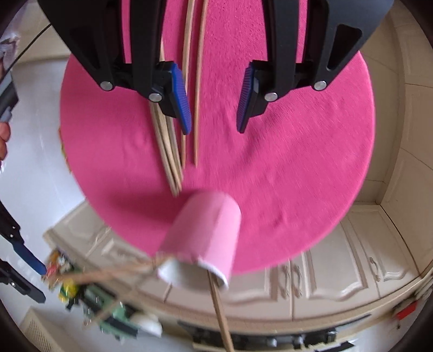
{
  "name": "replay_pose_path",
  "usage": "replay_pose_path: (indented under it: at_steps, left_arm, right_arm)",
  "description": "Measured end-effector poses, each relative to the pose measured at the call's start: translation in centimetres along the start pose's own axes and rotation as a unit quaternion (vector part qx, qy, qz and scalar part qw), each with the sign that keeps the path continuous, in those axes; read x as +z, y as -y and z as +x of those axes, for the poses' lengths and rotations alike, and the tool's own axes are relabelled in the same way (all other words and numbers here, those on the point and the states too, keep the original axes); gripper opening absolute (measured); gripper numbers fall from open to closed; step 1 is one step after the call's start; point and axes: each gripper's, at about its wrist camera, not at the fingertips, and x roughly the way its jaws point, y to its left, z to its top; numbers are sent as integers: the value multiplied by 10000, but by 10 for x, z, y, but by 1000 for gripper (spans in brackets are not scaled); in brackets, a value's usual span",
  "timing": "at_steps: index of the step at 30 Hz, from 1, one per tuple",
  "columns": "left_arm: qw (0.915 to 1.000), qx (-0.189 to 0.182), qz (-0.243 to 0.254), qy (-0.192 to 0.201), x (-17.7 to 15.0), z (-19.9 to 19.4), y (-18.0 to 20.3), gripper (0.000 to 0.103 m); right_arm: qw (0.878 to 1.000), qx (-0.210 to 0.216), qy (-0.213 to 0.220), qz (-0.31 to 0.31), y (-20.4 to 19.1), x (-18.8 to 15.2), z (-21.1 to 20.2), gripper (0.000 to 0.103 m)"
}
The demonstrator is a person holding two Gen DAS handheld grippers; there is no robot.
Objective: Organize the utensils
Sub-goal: 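Lower the right tool to grasp a chopstick while the left tool grasps another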
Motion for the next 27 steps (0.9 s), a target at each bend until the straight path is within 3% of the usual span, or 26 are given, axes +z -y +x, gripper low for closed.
replay_pose_path:
  at_steps: [6,13,16,18,20,27]
  left_arm:
    - [9976,233,355,-541,-13,30,16,35]
    - [9938,506,537,-826,-16,49,27,34]
    - [9920,708,616,-839,-12,53,33,34]
    - [9912,858,621,-798,-11,55,36,23]
    - [9920,862,494,-785,-8,54,33,7]
    - [9949,800,-110,-608,-4,42,3,5]
  right_arm:
    - [9933,-555,-1015,82,17,-51,12,54]
    - [9781,-614,-1988,84,10,-95,35,53]
    - [9703,-567,-2350,31,5,-108,46,44]
    - [9644,-592,-2576,-66,-1,-114,55,35]
    - [9590,-530,-2783,-98,-7,-121,63,34]
    - [9454,-452,-3218,-269,-27,-139,90,25]
